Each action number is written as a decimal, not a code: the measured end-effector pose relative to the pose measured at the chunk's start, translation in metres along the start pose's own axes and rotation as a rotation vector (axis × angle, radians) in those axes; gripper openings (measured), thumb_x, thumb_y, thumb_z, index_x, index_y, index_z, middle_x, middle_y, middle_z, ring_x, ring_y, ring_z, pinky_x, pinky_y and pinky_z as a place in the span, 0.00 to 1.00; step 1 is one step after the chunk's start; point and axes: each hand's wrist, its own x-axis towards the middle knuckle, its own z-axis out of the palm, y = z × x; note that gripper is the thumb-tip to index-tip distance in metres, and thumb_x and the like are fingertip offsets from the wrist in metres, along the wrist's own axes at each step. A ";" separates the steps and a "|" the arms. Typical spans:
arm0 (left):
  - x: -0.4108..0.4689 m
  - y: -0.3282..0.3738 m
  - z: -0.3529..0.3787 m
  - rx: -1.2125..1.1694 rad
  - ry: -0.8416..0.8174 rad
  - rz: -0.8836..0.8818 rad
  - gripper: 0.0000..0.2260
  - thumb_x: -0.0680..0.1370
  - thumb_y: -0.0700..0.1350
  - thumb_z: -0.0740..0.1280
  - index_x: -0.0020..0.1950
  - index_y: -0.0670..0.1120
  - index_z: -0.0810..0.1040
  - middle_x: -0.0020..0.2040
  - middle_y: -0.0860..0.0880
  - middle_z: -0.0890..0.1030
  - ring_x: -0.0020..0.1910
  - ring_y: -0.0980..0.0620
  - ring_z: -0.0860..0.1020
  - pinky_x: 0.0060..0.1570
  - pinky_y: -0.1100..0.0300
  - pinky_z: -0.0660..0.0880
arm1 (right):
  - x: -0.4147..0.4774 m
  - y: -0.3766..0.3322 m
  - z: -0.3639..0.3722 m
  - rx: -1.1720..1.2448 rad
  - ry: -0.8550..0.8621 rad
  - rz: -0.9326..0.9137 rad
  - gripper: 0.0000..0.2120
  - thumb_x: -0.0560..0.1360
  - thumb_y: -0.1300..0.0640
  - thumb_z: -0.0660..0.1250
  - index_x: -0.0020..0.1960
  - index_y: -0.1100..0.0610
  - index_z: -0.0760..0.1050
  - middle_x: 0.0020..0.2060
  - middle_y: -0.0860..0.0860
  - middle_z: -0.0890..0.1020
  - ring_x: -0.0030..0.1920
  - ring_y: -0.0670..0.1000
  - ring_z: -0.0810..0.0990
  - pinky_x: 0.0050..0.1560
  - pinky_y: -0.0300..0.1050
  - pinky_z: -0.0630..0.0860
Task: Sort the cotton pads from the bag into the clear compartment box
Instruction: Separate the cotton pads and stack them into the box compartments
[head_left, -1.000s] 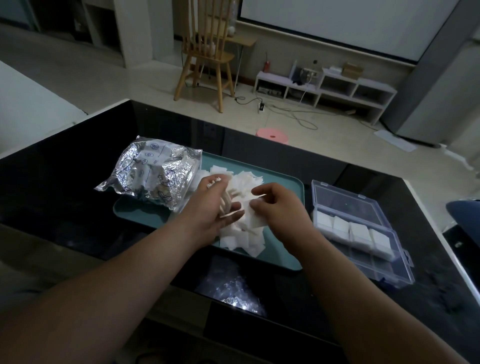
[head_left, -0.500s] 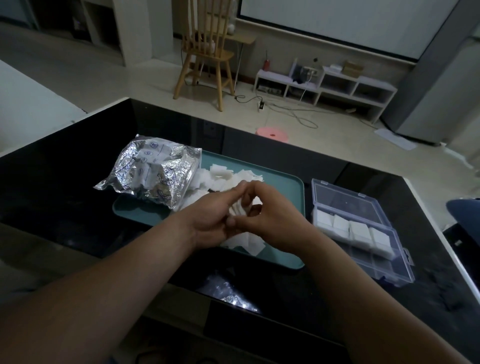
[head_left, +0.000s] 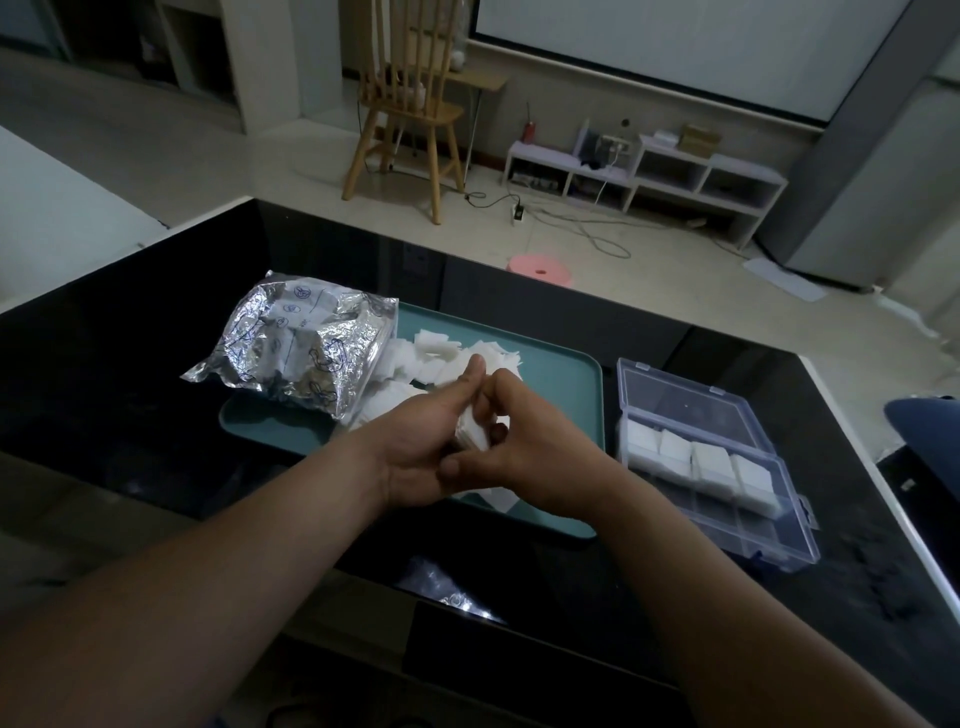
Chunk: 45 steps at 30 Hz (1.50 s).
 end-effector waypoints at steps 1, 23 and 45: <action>0.000 0.000 0.001 -0.008 0.001 -0.008 0.23 0.80 0.66 0.62 0.58 0.47 0.76 0.50 0.46 0.76 0.51 0.48 0.77 0.51 0.54 0.76 | 0.001 0.001 0.002 0.002 0.012 0.002 0.25 0.63 0.45 0.81 0.48 0.47 0.68 0.47 0.56 0.81 0.47 0.60 0.82 0.48 0.65 0.81; 0.013 -0.014 0.030 -0.027 0.007 0.074 0.20 0.87 0.50 0.53 0.69 0.38 0.73 0.58 0.43 0.85 0.52 0.48 0.85 0.48 0.51 0.82 | -0.027 0.012 -0.020 -0.187 0.342 0.008 0.13 0.76 0.41 0.71 0.48 0.49 0.74 0.45 0.44 0.80 0.47 0.43 0.78 0.47 0.47 0.77; 0.044 -0.049 0.101 0.356 0.268 0.292 0.11 0.82 0.33 0.60 0.63 0.40 0.75 0.58 0.39 0.80 0.49 0.47 0.80 0.42 0.55 0.81 | -0.068 0.046 -0.074 0.086 0.464 0.338 0.04 0.77 0.57 0.72 0.49 0.56 0.78 0.44 0.54 0.84 0.46 0.58 0.85 0.50 0.59 0.84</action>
